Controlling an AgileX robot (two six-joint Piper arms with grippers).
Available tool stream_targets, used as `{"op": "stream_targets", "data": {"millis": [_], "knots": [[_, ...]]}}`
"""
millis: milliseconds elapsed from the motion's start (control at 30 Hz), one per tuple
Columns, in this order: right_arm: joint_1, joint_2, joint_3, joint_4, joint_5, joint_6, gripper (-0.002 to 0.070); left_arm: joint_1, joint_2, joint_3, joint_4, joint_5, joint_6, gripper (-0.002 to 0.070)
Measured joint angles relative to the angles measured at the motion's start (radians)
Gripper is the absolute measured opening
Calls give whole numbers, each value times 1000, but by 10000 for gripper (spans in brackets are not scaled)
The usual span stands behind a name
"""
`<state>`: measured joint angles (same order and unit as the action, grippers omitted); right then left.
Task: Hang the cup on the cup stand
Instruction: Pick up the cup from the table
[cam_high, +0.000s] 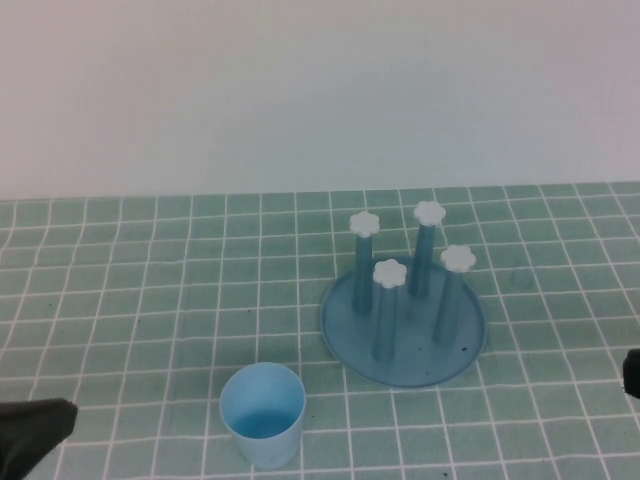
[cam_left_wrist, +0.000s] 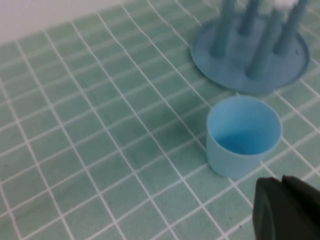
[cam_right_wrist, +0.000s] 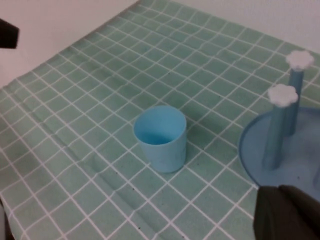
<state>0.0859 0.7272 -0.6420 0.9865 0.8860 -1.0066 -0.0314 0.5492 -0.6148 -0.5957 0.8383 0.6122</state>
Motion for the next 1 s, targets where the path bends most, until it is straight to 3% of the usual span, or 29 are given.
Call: {"op": "stream_targets", "data": {"millis": [267, 567, 700, 900, 1000], "knots": [[0, 3, 0, 52, 39, -111, -1, -7, 310, -179, -13, 161, 192, -3], [0, 3, 0, 60, 37, -117, -1, -212, 712, -303, 68, 122, 148, 10], [0, 3, 0, 60, 43, -113, -1, -234, 868, -417, 167, 113, 43, 109], [0, 3, 0, 60, 55, -111, -1, -237, 1072, -593, 174, 214, -30, 296], [0, 3, 0, 48, 55, -98, 0, -238, 1145, -657, 174, 279, -40, 337]]}}
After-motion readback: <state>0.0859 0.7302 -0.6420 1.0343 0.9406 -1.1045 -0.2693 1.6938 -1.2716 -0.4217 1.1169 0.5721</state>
